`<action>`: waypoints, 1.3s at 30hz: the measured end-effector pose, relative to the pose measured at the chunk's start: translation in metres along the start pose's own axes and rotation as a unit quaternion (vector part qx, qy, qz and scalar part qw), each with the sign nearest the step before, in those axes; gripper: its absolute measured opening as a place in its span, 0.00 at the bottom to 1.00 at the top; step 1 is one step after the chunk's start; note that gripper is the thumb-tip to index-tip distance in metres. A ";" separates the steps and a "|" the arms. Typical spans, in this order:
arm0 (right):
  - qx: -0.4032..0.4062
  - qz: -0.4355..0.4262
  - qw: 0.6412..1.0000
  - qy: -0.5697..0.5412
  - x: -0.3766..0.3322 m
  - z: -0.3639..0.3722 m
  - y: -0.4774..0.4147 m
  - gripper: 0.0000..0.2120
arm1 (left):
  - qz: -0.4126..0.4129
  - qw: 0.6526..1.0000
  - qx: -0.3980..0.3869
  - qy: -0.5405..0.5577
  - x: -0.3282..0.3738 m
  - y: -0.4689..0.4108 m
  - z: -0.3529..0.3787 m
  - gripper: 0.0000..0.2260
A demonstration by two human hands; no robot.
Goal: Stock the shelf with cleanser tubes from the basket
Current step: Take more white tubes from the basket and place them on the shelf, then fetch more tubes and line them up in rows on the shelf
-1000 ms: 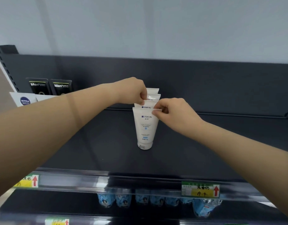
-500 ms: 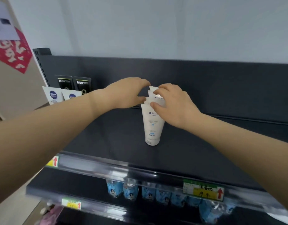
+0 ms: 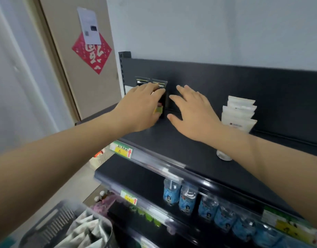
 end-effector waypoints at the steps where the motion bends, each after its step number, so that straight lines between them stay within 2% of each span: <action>1: 0.000 -0.013 1.000 0.002 -0.016 0.003 -0.006 0.27 | -0.013 1.000 0.001 -0.004 -0.012 0.011 0.003 0.29; 7: -0.034 -0.080 0.996 -0.019 -0.125 0.041 -0.047 0.29 | -0.109 0.993 -0.039 -0.038 -0.102 0.089 0.038 0.33; 13: -0.066 -0.140 0.987 -0.039 -0.232 0.095 -0.067 0.28 | -0.176 0.981 -0.081 -0.002 -0.182 0.176 0.086 0.31; 24: -0.172 -0.234 0.956 -0.043 -0.357 0.224 -0.080 0.28 | -0.272 0.945 -0.176 0.047 -0.257 0.287 0.198 0.34; 31: -0.264 -0.295 0.916 -0.056 -0.396 0.321 -0.088 0.27 | -0.349 0.894 -0.251 0.123 -0.276 0.336 0.298 0.32; 39: -0.375 -0.344 0.859 -0.050 -0.418 0.441 -0.086 0.27 | -0.442 0.811 -0.309 0.227 -0.279 0.378 0.407 0.29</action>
Point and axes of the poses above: each hand's wrist, its own y-axis away from the middle knuckle, its own z-axis out of the palm, x = y × z, the point moved 9 cm from there along -y, towards the middle knuckle, and after that the axes turned 11 degrees about -x, right-handed, at the moved point
